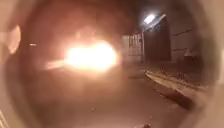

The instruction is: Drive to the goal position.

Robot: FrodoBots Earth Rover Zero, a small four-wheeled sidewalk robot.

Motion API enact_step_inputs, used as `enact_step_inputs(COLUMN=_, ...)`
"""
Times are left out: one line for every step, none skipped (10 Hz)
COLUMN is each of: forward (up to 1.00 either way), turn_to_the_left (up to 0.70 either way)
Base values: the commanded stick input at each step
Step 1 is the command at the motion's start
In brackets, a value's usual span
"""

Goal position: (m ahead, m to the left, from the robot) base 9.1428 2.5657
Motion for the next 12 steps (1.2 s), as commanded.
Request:
enact_step_inputs(forward=-0.70, turn_to_the_left=0.00)
enact_step_inputs(forward=-0.70, turn_to_the_left=0.00)
enact_step_inputs(forward=-0.70, turn_to_the_left=0.00)
enact_step_inputs(forward=-0.70, turn_to_the_left=0.00)
enact_step_inputs(forward=-0.70, turn_to_the_left=0.00)
enact_step_inputs(forward=-0.70, turn_to_the_left=0.00)
enact_step_inputs(forward=-0.40, turn_to_the_left=0.00)
enact_step_inputs(forward=0.00, turn_to_the_left=0.00)
enact_step_inputs(forward=0.00, turn_to_the_left=0.00)
enact_step_inputs(forward=0.00, turn_to_the_left=0.00)
enact_step_inputs(forward=0.00, turn_to_the_left=0.00)
enact_step_inputs(forward=0.00, turn_to_the_left=0.00)
